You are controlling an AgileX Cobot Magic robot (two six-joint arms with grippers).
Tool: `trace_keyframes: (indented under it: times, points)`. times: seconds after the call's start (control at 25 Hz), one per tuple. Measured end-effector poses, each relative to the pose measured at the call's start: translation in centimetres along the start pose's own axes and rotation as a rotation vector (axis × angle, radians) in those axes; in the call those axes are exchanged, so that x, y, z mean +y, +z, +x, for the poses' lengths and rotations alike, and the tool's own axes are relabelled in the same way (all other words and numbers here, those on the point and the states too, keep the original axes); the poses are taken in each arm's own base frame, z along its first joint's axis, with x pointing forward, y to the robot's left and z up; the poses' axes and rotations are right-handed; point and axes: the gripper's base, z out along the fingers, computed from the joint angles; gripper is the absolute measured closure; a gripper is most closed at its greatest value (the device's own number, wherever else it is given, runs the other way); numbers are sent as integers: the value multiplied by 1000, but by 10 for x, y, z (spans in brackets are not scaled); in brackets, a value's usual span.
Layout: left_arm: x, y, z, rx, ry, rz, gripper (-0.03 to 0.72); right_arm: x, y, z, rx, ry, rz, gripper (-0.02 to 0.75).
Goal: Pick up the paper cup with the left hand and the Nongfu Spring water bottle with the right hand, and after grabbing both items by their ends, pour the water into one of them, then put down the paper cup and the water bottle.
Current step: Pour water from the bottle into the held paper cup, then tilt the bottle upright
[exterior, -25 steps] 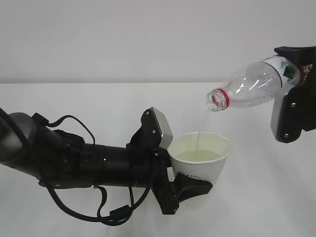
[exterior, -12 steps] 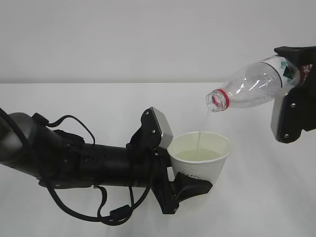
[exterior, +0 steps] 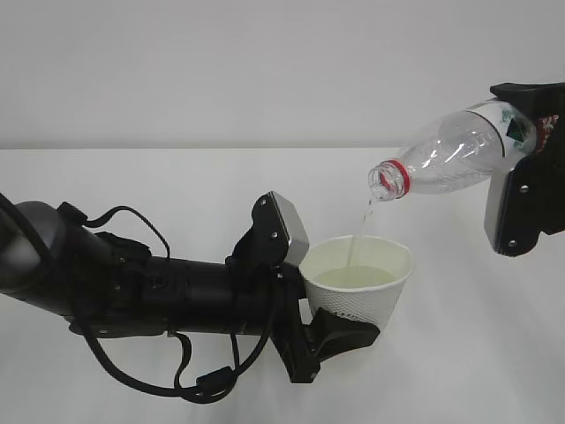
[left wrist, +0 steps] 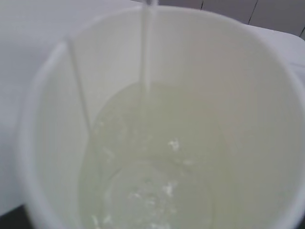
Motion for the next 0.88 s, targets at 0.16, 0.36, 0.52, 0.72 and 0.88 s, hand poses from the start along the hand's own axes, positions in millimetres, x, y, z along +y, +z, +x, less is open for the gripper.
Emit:
trace_keyframes:
  times: [0.16,0.36,0.52,0.72,0.88]
  points:
    - [0,0,0,0,0,0,196,0,0,0,0,0,0,224]
    - [0,0,0,0,0,0,196,0,0,0,0,-1,0,224]
    - [0,0,0,-2,-3,-3,196,0,0,0,0,-1,0,224]
    - [0,0,0,-3,-5,-5,196,0,0,0,0,8,0,224]
    - [0,0,0,-3,-5,-5,196,0,0,0,0,52,0,224]
